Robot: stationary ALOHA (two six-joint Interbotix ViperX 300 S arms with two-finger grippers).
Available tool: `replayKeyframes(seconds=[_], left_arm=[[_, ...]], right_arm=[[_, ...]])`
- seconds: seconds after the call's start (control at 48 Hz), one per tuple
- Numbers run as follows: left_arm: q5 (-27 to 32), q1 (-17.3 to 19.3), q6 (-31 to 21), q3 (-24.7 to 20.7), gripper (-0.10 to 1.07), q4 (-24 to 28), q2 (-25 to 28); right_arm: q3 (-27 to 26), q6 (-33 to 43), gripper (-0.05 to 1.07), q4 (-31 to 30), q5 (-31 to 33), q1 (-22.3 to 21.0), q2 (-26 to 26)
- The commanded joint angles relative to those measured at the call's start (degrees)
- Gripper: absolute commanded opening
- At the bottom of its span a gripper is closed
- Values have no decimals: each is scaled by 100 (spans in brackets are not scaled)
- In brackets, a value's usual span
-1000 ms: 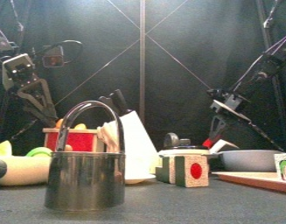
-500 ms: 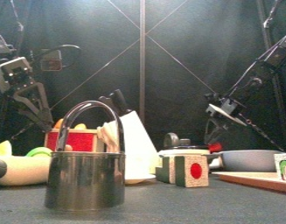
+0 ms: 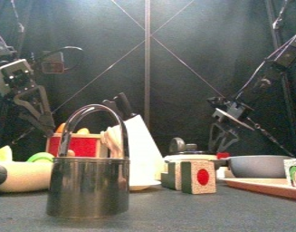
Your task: Place iron to right of kettle
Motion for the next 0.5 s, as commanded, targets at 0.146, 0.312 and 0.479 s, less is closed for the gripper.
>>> replayKeyframes(seconds=[0.146,0.312,0.479], left_arm=[[-26,18,9,-88,83,9,9],[-26,18,0,-70,83,9,9],[-26,18,18,-70,83,-18,9]], right_arm=[[-141,-18,84,-9,26,79,-149],[-176,-18,84,-26,44,132,-229],[-299,-18,84,-26,53,369,-387]])
